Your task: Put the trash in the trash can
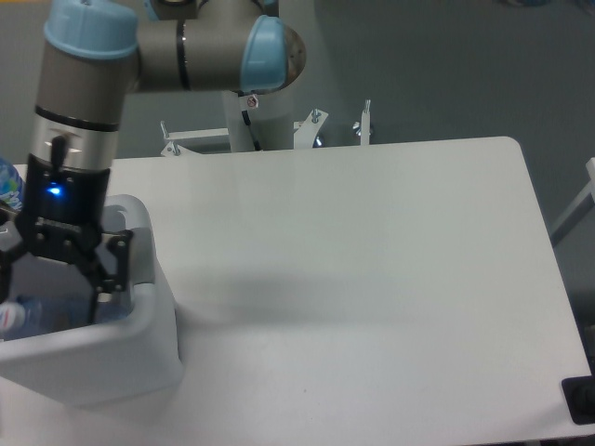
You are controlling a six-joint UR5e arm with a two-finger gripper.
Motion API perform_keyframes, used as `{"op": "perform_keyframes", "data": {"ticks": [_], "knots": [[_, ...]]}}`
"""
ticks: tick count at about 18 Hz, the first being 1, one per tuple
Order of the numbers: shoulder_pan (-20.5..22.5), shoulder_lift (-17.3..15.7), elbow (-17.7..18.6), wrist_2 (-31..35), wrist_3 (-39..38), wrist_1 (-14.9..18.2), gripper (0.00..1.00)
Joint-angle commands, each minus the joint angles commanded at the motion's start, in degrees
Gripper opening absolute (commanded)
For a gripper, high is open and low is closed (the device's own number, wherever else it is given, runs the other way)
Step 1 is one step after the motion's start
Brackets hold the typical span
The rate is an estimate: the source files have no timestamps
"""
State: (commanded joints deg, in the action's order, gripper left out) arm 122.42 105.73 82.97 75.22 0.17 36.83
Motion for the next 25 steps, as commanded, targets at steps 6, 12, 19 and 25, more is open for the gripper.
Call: {"op": "perform_keyframes", "data": {"ticks": [6,12,19,25], "knots": [[8.9,-0.4,0.2,5.8,4.8,0.4,1.00],[14.0,-0.8,5.0,11.7,17.1,0.4,1.00],[22.6,-11.0,13.8,12.2,47.3,9.6,1.00],[28.0,-19.2,15.3,19.1,70.8,24.8,1.00]]}}
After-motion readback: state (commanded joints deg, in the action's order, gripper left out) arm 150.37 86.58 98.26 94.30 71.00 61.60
